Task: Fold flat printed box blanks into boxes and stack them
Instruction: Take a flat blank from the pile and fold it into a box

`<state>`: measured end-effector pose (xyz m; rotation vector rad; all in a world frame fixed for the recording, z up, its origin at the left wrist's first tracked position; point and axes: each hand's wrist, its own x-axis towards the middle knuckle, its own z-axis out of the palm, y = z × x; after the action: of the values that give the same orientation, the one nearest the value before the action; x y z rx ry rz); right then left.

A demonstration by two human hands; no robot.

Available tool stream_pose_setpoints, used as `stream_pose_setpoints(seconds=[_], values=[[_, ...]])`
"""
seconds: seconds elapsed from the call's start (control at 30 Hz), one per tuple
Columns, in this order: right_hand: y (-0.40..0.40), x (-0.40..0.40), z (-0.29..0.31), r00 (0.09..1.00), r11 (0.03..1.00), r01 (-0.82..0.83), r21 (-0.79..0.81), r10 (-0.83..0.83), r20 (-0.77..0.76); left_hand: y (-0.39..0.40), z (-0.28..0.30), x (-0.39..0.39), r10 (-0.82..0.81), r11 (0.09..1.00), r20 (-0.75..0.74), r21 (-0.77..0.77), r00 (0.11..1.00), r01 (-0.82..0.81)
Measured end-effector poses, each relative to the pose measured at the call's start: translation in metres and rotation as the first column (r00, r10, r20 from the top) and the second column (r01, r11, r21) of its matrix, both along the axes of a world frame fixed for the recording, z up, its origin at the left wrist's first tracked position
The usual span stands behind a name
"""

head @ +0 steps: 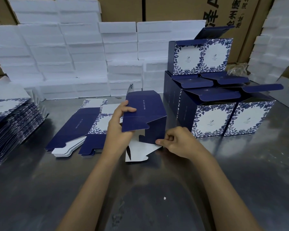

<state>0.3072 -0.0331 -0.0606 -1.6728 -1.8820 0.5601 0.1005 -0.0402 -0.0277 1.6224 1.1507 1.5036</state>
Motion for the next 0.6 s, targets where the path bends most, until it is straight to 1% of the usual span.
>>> stream_pose_setpoints(seconds=[0.1,0.13,0.23,0.3,0.37,0.43,0.5,0.6], values=[[-0.003,0.002,0.005,0.999,0.990,0.032,0.141,-0.028,-0.028,0.000,0.000,0.000,-0.007,1.000,-0.009,0.007,1.000,0.007],[-0.003,0.001,0.007,0.999,0.986,0.027,0.166,-0.021,-0.037,0.000,0.001,0.000,-0.008,1.000,-0.017,0.007,1.000,0.008],[-0.004,0.001,0.007,0.998,0.987,0.020,0.162,-0.010,-0.063,-0.002,0.002,0.001,-0.017,1.000,-0.023,-0.004,1.000,0.017],[-0.005,0.002,0.008,0.997,0.988,0.041,0.149,-0.031,-0.071,-0.003,0.002,0.001,-0.022,1.000,-0.027,-0.003,0.999,0.022],[-0.007,0.002,0.012,0.988,0.983,0.068,0.170,-0.043,-0.146,-0.005,0.004,0.002,-0.032,0.999,-0.035,-0.007,0.999,0.032],[-0.007,0.002,0.016,0.975,0.971,0.067,0.228,-0.016,-0.221,-0.006,0.005,0.002,-0.041,0.999,-0.036,-0.009,0.999,0.041],[-0.009,0.000,0.019,0.979,0.963,0.050,0.265,0.005,-0.204,-0.008,0.007,0.003,-0.039,0.999,-0.039,-0.012,0.998,0.039],[-0.011,0.000,0.020,0.987,0.968,0.070,0.241,-0.033,-0.157,-0.008,0.008,0.005,-0.050,0.999,-0.029,-0.018,0.998,0.049]])
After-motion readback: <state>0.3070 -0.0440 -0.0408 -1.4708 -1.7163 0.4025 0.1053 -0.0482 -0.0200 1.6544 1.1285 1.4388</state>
